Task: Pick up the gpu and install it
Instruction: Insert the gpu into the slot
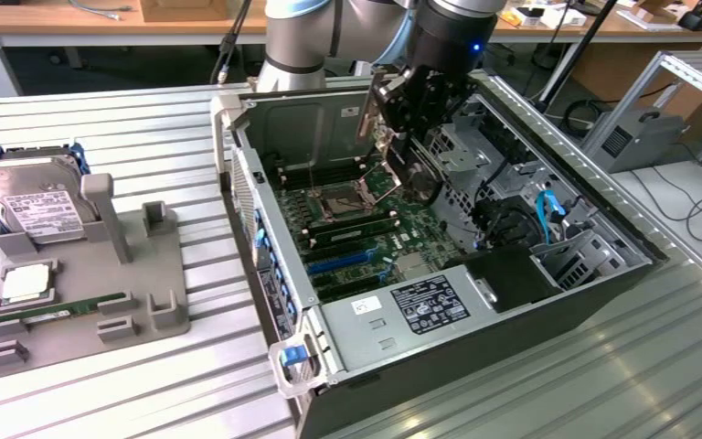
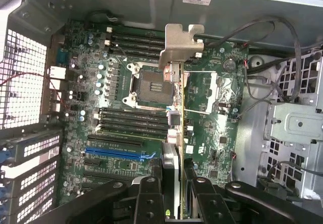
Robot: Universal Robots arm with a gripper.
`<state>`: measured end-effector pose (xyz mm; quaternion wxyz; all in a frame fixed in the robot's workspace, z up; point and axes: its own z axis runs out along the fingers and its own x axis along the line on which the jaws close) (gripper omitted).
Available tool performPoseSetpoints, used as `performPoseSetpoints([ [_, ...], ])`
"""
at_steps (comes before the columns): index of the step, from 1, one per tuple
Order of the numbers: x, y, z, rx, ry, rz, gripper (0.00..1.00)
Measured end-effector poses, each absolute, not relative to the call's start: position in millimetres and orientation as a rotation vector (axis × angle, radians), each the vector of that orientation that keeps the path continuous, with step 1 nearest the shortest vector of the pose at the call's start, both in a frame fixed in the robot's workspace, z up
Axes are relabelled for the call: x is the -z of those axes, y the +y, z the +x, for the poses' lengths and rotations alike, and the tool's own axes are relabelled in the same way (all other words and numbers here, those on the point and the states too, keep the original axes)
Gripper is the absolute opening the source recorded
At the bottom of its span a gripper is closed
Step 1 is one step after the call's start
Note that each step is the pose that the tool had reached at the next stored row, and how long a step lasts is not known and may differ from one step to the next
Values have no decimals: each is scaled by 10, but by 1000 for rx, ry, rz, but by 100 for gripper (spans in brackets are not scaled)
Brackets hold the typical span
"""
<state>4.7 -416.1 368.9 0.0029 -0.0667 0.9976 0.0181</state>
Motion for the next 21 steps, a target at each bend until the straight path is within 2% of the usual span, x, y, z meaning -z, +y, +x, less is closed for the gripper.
performPoseSetpoints([
  [21,-3689,-4161,48,-57,3112,-399,27],
])
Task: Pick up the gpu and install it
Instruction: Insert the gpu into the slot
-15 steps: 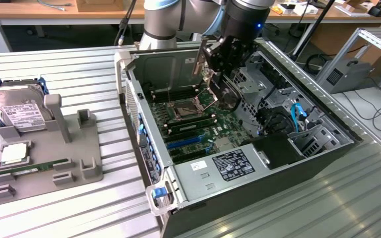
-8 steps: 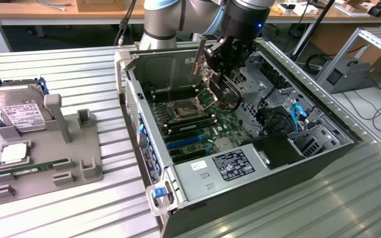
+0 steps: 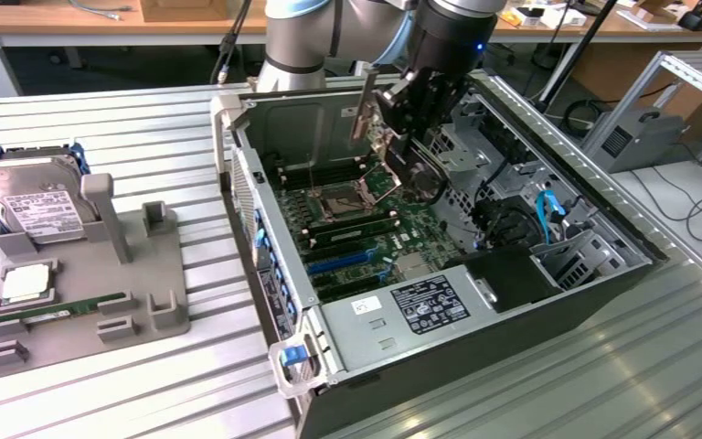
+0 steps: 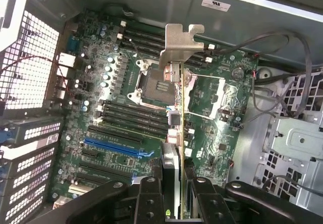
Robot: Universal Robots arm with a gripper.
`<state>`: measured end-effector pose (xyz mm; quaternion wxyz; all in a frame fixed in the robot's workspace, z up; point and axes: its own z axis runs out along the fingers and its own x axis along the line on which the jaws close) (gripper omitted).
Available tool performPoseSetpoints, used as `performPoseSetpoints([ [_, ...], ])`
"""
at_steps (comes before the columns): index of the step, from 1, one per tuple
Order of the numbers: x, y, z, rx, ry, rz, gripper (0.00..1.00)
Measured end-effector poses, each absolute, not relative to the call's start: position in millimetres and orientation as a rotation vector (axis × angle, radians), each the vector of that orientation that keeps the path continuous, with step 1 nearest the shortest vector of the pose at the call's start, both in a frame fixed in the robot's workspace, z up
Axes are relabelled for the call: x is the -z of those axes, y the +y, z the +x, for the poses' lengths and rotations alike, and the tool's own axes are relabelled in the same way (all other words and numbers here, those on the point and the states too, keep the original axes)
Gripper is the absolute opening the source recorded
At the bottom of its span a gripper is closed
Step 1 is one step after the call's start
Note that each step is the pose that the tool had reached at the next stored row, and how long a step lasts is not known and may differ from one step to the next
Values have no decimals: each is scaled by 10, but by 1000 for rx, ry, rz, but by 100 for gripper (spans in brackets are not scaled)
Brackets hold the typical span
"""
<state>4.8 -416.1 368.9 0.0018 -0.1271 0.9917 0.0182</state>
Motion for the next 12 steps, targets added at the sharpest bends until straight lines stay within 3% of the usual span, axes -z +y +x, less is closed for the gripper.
performPoseSetpoints([
  [12,-3689,-4160,47,-57,3098,-502,27],
])
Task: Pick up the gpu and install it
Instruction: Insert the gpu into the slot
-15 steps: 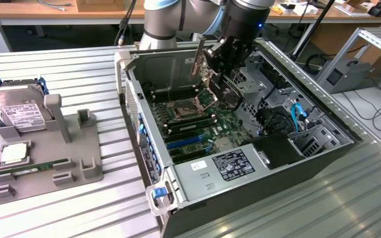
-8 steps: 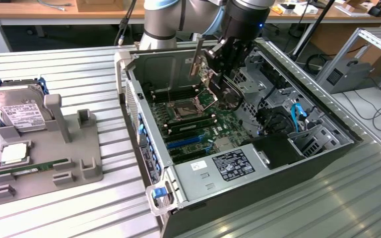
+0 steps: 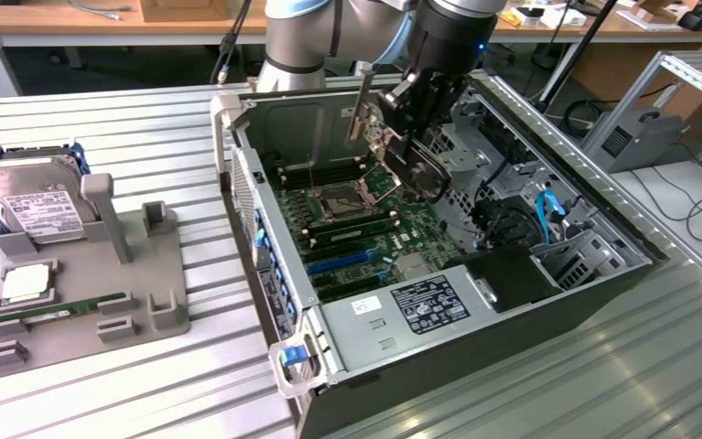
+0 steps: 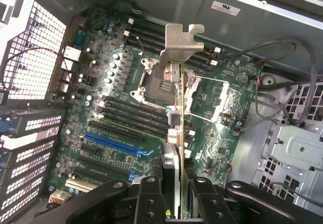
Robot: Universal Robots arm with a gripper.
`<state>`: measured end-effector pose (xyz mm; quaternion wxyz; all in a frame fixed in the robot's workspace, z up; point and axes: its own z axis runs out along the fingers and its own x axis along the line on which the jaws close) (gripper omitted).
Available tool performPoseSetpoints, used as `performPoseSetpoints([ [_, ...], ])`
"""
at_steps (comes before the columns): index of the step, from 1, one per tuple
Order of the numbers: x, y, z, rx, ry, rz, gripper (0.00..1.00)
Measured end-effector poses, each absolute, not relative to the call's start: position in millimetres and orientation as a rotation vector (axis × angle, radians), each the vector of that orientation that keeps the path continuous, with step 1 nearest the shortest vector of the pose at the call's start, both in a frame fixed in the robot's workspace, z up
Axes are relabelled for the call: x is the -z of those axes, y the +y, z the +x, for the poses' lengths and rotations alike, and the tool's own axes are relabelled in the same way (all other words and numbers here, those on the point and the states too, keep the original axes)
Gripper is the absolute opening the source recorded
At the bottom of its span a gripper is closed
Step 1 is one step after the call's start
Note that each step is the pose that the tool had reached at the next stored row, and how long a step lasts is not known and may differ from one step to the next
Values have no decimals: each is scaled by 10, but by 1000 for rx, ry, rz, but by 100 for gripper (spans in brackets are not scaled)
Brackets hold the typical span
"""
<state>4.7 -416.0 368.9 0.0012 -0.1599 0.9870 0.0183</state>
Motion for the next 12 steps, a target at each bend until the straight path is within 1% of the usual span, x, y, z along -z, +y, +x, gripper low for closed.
performPoseSetpoints([
  [12,-3688,-4161,47,-58,3080,-611,27],
])
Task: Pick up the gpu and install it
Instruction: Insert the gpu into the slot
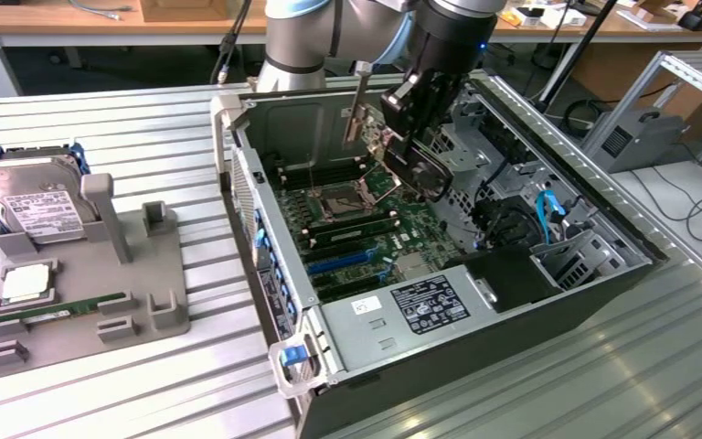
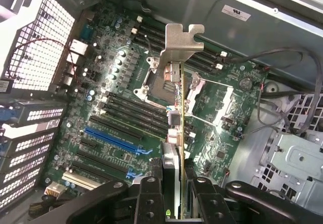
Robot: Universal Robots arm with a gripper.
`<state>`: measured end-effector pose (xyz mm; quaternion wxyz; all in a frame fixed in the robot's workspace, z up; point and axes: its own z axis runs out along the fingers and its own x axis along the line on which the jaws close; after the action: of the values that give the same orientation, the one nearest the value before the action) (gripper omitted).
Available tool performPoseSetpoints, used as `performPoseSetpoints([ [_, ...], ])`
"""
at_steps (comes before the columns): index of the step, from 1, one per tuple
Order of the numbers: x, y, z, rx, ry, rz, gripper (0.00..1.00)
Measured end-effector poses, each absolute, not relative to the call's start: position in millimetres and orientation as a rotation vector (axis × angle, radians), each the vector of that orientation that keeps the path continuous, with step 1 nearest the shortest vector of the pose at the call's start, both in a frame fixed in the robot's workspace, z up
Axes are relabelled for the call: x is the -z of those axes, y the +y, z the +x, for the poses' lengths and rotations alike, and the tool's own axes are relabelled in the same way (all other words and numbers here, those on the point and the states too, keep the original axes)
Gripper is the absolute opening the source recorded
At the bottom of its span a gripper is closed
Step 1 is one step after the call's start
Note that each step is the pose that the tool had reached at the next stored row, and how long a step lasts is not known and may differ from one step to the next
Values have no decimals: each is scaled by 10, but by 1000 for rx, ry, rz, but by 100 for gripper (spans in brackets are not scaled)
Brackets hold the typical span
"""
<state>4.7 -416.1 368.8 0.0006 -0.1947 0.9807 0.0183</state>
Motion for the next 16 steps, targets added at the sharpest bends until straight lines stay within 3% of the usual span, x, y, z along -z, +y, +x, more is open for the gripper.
performPoseSetpoints([
  [16,-3689,-4161,47,-58,3054,-737,27],
])
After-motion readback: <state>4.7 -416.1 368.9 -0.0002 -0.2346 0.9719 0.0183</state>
